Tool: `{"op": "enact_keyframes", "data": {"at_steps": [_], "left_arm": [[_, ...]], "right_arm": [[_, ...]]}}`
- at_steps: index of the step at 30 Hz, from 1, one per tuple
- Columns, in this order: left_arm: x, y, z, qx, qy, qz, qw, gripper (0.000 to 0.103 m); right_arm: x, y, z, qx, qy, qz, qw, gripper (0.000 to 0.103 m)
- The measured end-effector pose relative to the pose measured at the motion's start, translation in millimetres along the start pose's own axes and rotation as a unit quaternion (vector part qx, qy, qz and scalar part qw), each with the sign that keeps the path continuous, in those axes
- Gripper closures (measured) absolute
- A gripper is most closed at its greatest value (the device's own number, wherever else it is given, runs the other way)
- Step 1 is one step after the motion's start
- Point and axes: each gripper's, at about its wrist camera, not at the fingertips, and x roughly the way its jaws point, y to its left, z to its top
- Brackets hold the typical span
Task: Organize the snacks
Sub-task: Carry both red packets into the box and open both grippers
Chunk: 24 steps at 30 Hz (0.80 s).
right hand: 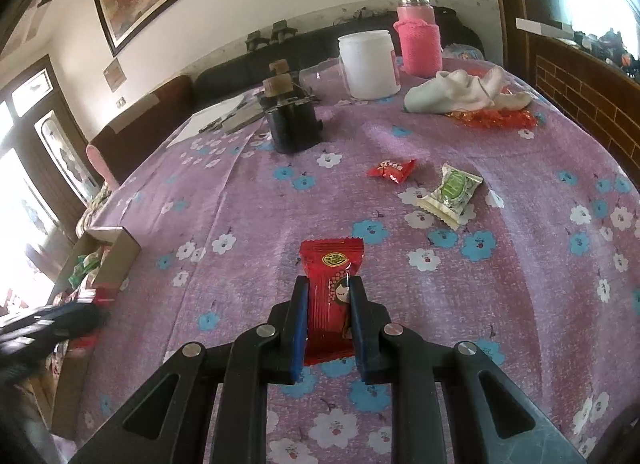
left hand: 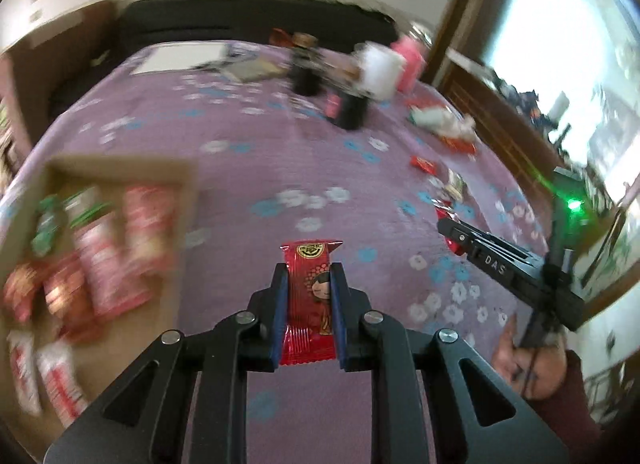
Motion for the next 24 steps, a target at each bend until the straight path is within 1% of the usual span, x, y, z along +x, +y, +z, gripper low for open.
{"op": "enact_keyframes", "data": {"at_steps": [1, 4, 7, 8, 12, 16, 20, 24], "left_arm": [[-13, 16, -7, -0.013, -0.006, 0.012, 0.9998, 0.087], [-31, 52, -22, -0.041, -0.008, 0.048, 0.9980, 0.087], [-38, 88, -42, -0.076, 0.004, 0.071, 0.9946, 0.086], [-38, 95, -46, -0.083, 0.008, 0.074, 0.9938, 0.086], [-35, 114, -63, -0.106, 0.024, 0.075, 0.9912, 0.086], [-30, 119, -74, -0.114, 0.037, 0.064, 0.9907, 0.086], [-28, 118, -82, -0.116, 0.050, 0.057, 0.9903, 0.086], [-38, 124, -87, -0.129, 0.052, 0.035, 0.9896, 0.080]], "right_arm": [[1, 3, 0, -0.005, 0.001, 0.000, 1.000, 0.083], [1, 15, 1, -0.018, 0.004, -0.004, 1.000, 0.083], [-6, 41, 0, -0.029, 0.008, 0.023, 0.999, 0.083], [-9, 56, -2, -0.036, 0.012, 0.043, 0.998, 0.083], [-13, 121, -9, -0.084, 0.031, 0.100, 0.991, 0.084], [-11, 189, -20, -0.140, 0.056, 0.146, 0.978, 0.084], [-7, 237, -33, -0.179, 0.071, 0.162, 0.968, 0.084], [6, 270, -41, -0.205, 0.088, 0.164, 0.961, 0.084]]}}
